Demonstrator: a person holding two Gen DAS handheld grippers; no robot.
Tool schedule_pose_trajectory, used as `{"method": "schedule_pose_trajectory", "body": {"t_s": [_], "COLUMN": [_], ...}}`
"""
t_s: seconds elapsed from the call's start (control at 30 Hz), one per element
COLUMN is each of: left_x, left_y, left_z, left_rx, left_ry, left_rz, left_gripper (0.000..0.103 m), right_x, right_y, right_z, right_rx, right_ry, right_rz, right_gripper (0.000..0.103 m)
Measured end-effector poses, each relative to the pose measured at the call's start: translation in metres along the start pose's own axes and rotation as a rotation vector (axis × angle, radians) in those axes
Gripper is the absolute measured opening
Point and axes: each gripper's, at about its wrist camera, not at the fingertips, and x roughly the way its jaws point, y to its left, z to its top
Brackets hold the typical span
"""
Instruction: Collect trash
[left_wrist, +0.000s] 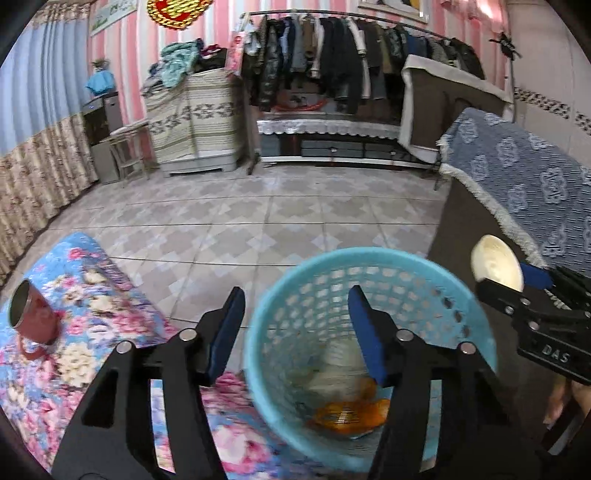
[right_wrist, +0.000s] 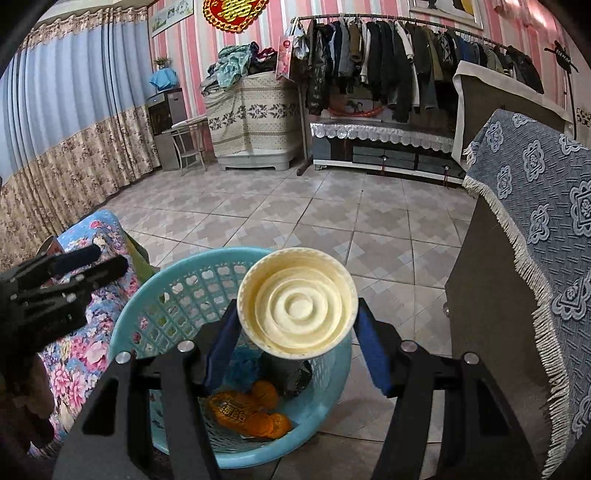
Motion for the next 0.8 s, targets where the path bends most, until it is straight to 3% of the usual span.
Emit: {"method": "schedule_pose_trajectory", "body": {"t_s": [0.07, 0.23, 0.47, 0.57, 0.8], "left_x": [-0.004, -0.023, -0.054, -0.072, -0.115], "left_y": [0.013, 0.047, 0.091, 0.106, 0.136], "left_z": [0.001, 0.005, -0.003, -0.015, -0.031], "left_rx": [-0.021, -0.077, -0.148, -0.175, -0.194], "left_ry": [-0.010, -0.058, -0.081, -0.096, -0.128], "left_rz": [0.056, 0.160, 0.210, 0.233, 0.328], "left_gripper": [0.077, 0.098, 0.098, 0.098, 0.098], "right_x": [0.005, 0.021, 0.047, 0.050, 0.043], "right_y": [0.002, 0.019, 0.049, 0.057, 0.062], "right_z": [-0.005, -0.010, -0.010, -0.010, -0.001], "right_rx": [0.000, -0.010, -0.017, -0.014, 0.001], "right_ry": [0.009, 0.023, 0.033, 0.013, 0.009], "right_rz": [0.007, 0.018, 0.020, 0.004, -0.023], "right_gripper": [0.061, 0.061, 0.061, 0.082, 0.094]}}
